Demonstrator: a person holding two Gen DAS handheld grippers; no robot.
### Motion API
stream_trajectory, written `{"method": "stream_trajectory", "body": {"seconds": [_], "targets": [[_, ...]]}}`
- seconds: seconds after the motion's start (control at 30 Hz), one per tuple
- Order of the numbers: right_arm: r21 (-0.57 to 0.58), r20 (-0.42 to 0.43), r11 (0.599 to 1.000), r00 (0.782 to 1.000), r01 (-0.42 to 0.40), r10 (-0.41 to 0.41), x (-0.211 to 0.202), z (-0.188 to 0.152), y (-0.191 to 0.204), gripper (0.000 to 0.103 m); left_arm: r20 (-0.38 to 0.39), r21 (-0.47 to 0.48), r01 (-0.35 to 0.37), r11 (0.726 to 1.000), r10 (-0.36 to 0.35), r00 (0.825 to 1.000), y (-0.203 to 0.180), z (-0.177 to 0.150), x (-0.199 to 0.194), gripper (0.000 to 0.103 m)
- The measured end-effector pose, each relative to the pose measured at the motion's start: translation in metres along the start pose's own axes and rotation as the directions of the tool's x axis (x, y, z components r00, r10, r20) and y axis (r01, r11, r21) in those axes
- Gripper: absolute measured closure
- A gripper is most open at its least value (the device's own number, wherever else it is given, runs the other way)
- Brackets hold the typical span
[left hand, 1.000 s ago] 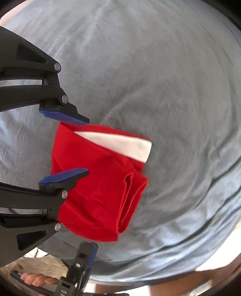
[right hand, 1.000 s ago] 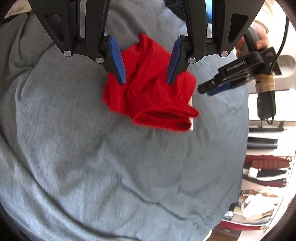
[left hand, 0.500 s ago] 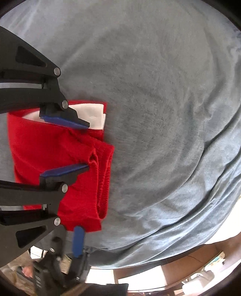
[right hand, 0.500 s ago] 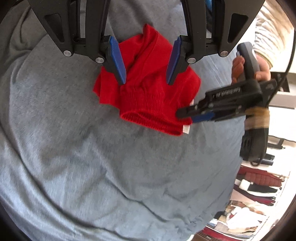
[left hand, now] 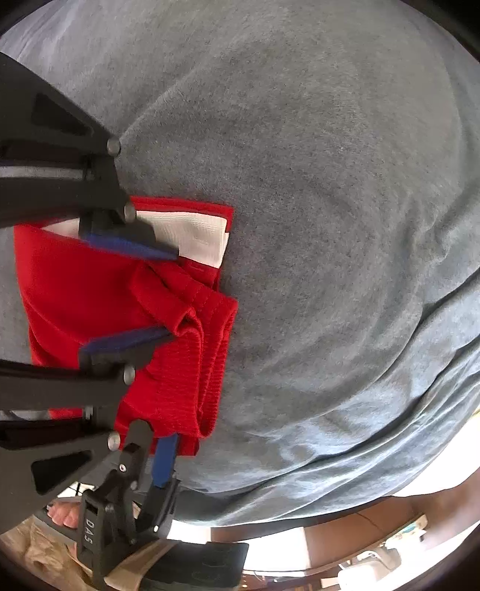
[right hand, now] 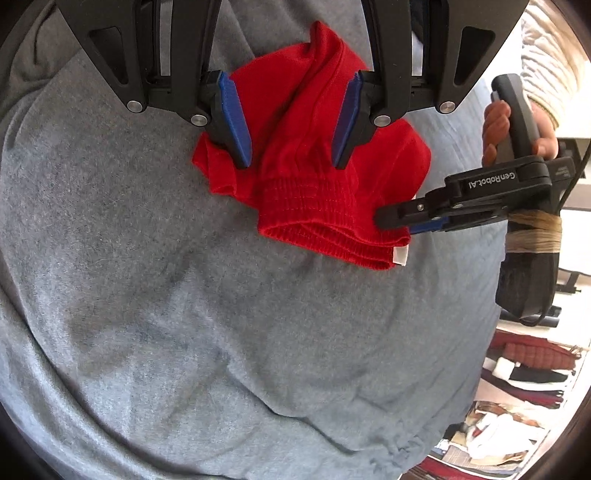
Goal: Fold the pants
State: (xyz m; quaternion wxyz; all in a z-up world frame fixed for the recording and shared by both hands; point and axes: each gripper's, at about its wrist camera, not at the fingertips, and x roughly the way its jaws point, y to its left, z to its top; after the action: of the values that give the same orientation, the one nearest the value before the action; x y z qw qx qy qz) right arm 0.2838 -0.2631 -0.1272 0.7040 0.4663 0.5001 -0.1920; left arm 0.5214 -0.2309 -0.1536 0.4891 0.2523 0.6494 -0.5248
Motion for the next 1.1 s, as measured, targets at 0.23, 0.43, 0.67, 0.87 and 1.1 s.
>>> {"method": "stream_trajectory", "body": {"seconds": [0.23,0.43,0.67,0.87,1.1], "targets": [[0.024,0.019,0.999,0.999,0.042,-0.042,0.002,0.004,0.0,0.088,0.033,-0.067,-0.079,0.995,0.081,0.996,0.005,0.004,-0.006,0.073],[0.037,0.056,0.995,0.994,0.096,-0.098,-0.02,-0.004,0.005,0.068,0.14,-0.022,-0.205,0.978,0.206,0.968,0.003,-0.015,-0.046,0.057],[-0.04,0.014,0.997,0.998,0.063,-0.062,-0.039,-0.037,0.037,0.068,0.142,0.047,-0.243,0.969,0.234,0.962,0.004,-0.067,-0.079,0.057],[-0.065,-0.082,0.997,0.995,0.049,-0.054,-0.028,-0.065,0.046,0.065,0.085,0.064,-0.209,0.976,0.203,0.975,0.01,-0.084,-0.065,0.064],[-0.081,-0.134,0.995,0.989,0.054,-0.064,-0.015,-0.073,0.048,0.065,0.027,0.102,-0.15,0.984,0.148,0.989,0.017,-0.084,-0.043,0.069]]}}
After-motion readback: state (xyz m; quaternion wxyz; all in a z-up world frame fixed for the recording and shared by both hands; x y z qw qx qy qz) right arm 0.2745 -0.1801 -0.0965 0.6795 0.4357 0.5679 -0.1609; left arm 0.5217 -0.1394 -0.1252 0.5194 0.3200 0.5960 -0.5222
